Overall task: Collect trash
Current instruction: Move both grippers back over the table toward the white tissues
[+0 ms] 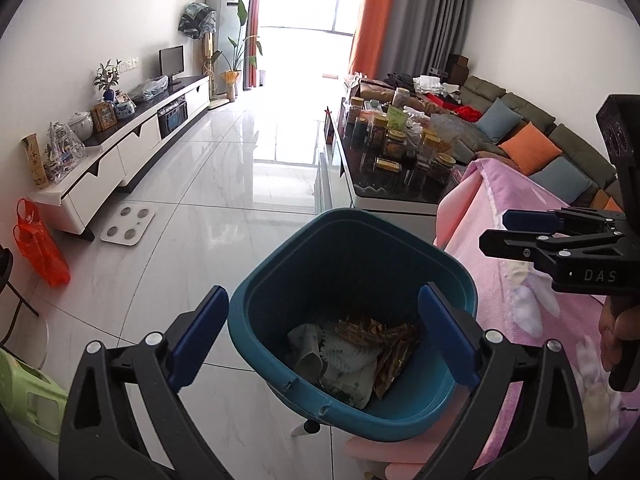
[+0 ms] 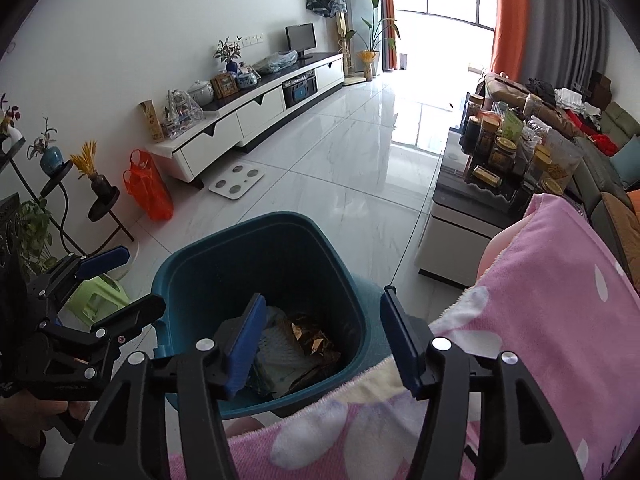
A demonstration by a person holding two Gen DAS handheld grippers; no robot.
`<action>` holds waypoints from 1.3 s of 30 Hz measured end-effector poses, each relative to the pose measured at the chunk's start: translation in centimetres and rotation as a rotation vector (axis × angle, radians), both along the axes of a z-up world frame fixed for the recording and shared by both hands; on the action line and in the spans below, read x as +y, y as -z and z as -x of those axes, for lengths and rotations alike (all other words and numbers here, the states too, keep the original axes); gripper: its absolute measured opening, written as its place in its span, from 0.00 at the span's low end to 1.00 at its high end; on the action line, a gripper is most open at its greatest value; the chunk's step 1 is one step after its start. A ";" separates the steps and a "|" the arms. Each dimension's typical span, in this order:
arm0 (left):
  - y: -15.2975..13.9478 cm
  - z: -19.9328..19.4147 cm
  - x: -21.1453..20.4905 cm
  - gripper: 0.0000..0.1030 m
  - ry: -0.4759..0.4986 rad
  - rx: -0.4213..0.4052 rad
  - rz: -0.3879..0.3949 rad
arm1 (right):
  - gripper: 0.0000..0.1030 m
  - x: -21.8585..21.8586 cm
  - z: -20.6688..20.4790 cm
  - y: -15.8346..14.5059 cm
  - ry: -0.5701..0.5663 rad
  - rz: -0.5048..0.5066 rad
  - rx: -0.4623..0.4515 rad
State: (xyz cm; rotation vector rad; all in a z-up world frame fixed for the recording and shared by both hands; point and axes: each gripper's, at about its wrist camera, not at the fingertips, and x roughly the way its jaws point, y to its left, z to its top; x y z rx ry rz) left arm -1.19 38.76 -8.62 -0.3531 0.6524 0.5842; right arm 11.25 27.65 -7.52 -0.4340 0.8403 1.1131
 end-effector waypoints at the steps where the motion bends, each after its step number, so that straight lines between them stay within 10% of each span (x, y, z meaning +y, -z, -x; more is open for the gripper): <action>1: -0.4 0.3 -0.2 0.94 -0.003 -0.009 -0.008 | 0.60 -0.5 0.0 -0.5 0.007 -0.015 -0.005; 16: -7.2 0.3 -6.6 0.94 0.086 -0.108 -0.101 | 0.93 -9.1 -0.4 -4.5 0.149 -0.145 -0.083; 39: -11.7 -0.9 -18.6 0.94 0.342 -0.210 -0.156 | 0.93 -23.3 1.1 -5.8 0.391 -0.257 -0.132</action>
